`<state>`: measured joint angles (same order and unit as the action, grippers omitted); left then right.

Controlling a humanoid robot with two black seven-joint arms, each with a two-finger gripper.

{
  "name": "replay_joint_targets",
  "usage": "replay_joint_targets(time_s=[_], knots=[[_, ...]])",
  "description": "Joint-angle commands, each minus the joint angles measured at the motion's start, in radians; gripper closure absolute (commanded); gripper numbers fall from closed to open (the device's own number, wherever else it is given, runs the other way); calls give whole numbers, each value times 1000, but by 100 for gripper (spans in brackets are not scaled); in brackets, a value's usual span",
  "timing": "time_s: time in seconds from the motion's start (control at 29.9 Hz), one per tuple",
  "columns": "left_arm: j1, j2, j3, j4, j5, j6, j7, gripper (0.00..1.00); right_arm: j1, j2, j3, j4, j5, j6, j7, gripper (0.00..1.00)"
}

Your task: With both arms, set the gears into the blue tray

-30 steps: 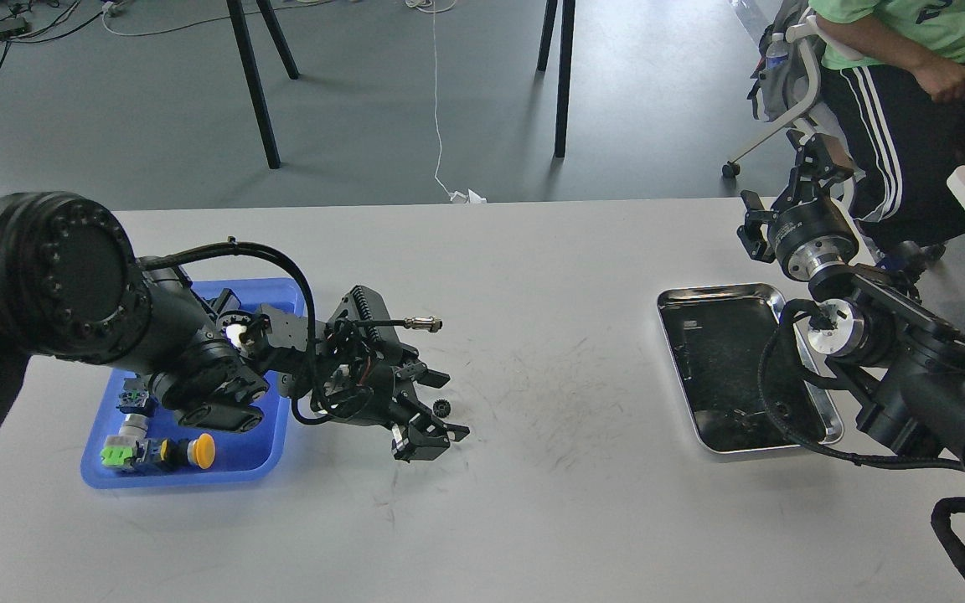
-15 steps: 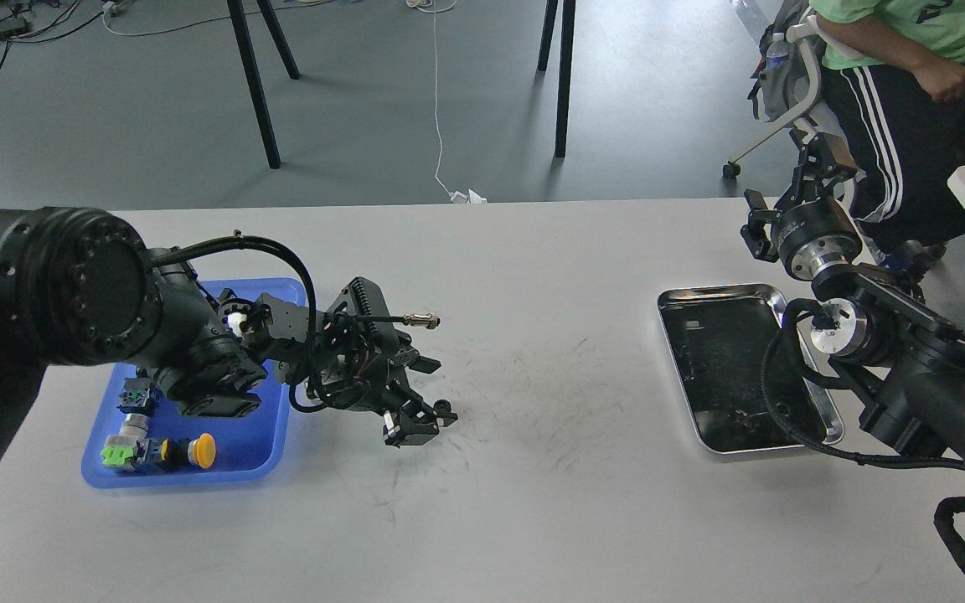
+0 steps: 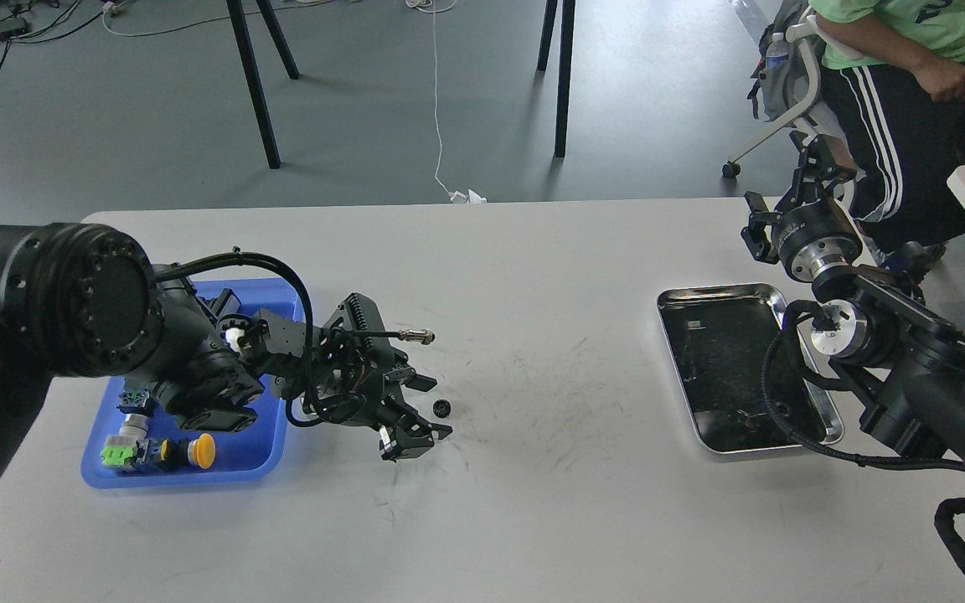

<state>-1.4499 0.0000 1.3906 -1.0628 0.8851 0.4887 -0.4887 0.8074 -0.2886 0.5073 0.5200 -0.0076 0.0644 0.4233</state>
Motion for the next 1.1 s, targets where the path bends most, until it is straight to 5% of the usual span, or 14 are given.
replay_joint_targets(time_s=[0.0,0.6,1.07], knots=[[3,0,1,3,0,0,0,36,-1,0,-1,0,0,0,0,3],[16,0,-10,27,-2,0,0,57,-4,0,0,-2,-2,2,2,3],[25,0,-5,49,-2,0,0,62,-4,0,-1,-3,-2,2,2,3]])
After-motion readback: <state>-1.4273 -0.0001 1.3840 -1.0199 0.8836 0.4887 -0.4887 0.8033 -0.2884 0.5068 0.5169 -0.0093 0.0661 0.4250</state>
